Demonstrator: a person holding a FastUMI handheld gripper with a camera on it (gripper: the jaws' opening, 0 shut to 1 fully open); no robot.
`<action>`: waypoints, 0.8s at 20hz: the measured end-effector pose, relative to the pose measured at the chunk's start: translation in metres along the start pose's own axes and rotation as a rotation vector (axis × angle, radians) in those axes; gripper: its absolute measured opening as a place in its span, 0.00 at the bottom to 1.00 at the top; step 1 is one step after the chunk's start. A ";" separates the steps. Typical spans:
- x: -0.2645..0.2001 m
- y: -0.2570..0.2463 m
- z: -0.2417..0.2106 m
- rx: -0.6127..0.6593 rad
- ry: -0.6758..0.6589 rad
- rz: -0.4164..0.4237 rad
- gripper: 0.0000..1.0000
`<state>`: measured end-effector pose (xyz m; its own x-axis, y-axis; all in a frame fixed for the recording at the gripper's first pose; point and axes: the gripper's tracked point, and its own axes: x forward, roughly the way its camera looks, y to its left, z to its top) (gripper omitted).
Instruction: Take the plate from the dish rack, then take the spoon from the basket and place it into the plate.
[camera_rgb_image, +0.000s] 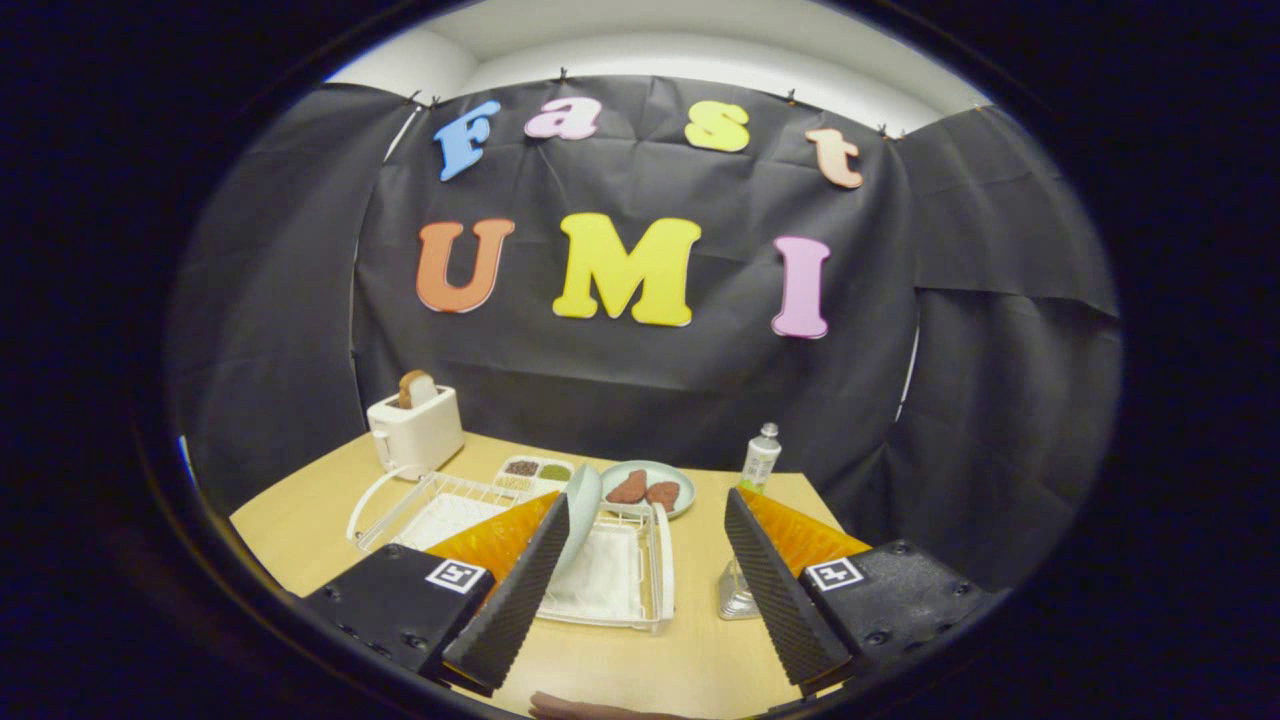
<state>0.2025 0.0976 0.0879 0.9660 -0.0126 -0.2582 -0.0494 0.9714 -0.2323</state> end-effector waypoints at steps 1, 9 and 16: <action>0.014 0.005 0.001 -0.008 0.037 0.003 1.00; 0.117 0.031 -0.002 0.021 0.405 -0.020 0.94; 0.155 0.045 -0.020 -0.009 0.678 -0.091 0.66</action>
<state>0.3448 0.1344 0.0192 0.5938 -0.2429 -0.7671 0.0198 0.9575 -0.2879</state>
